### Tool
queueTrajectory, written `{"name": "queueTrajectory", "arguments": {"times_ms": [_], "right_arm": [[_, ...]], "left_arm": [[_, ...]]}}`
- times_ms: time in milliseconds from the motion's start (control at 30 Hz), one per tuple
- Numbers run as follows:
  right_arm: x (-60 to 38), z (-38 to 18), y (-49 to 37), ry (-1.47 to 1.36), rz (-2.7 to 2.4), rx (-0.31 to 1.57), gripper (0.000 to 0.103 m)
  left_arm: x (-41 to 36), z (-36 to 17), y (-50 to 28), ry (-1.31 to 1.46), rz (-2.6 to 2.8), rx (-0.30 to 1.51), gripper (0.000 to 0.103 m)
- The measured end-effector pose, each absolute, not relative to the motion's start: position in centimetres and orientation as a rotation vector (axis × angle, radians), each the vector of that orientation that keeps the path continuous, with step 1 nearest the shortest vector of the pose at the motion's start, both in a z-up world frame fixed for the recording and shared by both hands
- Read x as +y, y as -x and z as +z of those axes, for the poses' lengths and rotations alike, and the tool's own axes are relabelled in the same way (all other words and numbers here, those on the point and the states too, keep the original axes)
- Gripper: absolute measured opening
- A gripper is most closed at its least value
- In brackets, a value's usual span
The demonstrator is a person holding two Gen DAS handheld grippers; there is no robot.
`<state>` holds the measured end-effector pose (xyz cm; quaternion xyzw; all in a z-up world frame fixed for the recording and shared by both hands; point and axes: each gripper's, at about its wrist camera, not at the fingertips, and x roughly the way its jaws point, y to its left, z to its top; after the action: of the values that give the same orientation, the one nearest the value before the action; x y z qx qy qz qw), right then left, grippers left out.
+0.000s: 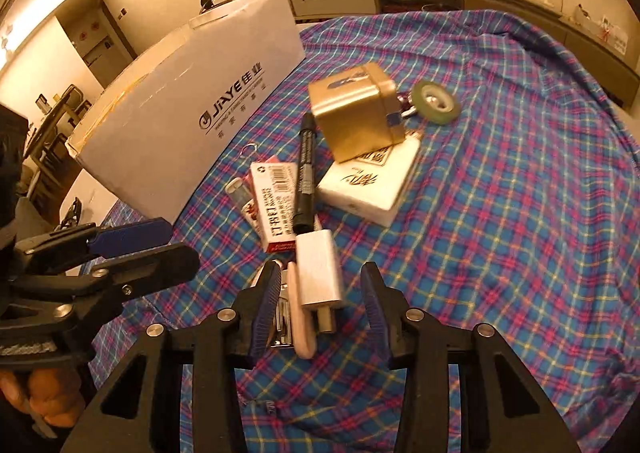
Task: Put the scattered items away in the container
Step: 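Grasp the red staple box with left tool while right tool grasps white charger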
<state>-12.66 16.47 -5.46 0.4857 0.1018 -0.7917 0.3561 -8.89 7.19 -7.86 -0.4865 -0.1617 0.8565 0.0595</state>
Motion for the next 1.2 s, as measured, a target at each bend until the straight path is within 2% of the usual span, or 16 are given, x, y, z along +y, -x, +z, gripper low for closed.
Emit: {"name": "queueTrajectory", "arguments": {"times_ms": [233,333,367,433,567,633,667,767,833,900,1200], "right_arm": [[16.4,-6.3,12.2,-1.261,-2.035,0.283,0.043],[16.9,-6.3,13.0,-1.285,-2.033,0.241,0.03],[17.1,-6.4,13.6,-1.301,-2.04,0.221,0.03],[17.5,-6.5,14.1,-1.315,-2.043,0.188,0.029],[17.3,-6.6,14.1,-1.314,-2.043,0.171,0.03],[17.0,-6.8,13.9,-1.311,-2.049,0.18,0.039],[17.0,-6.9,14.1,-1.305,-2.053,0.178,0.04],[17.4,-7.0,14.6,-1.325,-2.04,0.138,0.039],[17.4,-7.0,15.1,-1.332,-2.041,0.123,0.032],[17.5,-7.0,15.0,-1.334,-2.052,0.127,0.032],[18.0,-7.4,15.1,-1.341,-2.067,0.081,0.032]], "left_arm": [[7.7,-10.9,13.8,1.58,2.468,-0.657,0.055],[8.4,-11.4,14.6,1.563,2.474,-0.654,0.052],[8.5,-11.5,14.8,1.55,2.485,-0.652,0.043],[8.6,-11.2,15.3,1.537,2.48,-0.673,0.036],[9.1,-11.1,16.5,1.549,2.471,-0.663,0.036],[9.2,-11.9,17.0,1.577,2.454,-0.671,0.04],[9.2,-12.3,17.2,1.587,2.451,-0.672,0.041],[9.3,-13.2,16.9,1.587,2.48,-0.637,0.038],[9.8,-13.1,16.7,1.582,2.509,-0.557,0.039],[9.9,-13.1,16.6,1.574,2.519,-0.533,0.039],[7.9,-13.0,15.1,1.487,2.515,-0.599,0.039]]}}
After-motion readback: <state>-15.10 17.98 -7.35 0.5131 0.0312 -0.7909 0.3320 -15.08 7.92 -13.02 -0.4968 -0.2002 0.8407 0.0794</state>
